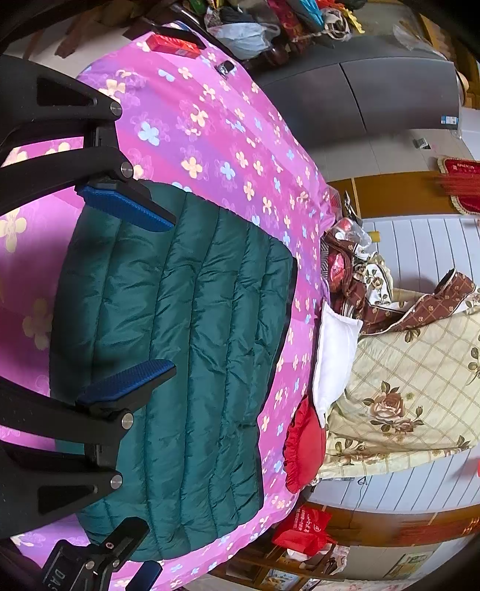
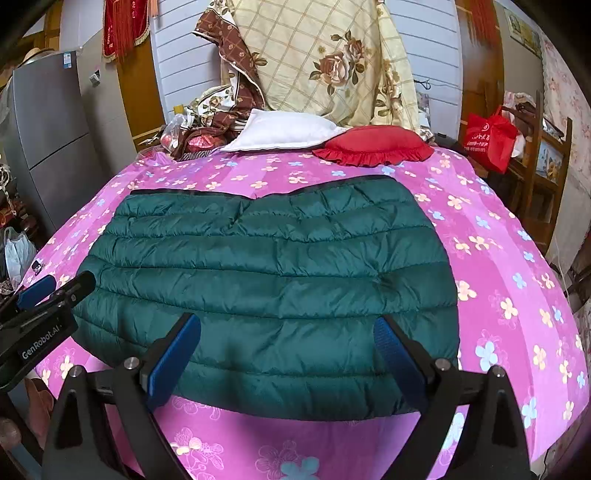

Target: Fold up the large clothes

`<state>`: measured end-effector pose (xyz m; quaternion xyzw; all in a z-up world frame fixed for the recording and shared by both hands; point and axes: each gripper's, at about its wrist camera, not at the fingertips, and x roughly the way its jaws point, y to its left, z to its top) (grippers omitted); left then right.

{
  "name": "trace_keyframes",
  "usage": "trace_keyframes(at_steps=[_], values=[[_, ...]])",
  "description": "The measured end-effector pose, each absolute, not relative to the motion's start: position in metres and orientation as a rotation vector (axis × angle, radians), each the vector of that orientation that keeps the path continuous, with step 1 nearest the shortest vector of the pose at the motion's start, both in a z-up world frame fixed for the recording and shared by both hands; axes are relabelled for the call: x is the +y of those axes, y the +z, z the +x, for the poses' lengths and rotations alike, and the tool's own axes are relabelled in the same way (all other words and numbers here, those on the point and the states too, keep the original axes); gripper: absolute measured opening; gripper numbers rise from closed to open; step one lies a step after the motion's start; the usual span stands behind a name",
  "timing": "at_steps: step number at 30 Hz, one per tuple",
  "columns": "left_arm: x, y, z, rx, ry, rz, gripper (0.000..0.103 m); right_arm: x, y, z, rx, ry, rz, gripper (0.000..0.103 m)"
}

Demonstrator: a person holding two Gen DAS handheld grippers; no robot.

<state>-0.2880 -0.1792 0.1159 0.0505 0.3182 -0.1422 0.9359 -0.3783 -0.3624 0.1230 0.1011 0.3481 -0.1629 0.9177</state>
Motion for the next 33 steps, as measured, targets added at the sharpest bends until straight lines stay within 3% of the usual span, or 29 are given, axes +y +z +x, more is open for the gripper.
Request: trace_keyframes(at_steps=[33], values=[[-0.1866, 0.1095, -0.2906, 0.661, -0.307, 0.120, 0.052, -0.3642, 0.1188, -0.3766, 0.739, -0.353, 0.215, 0.097]])
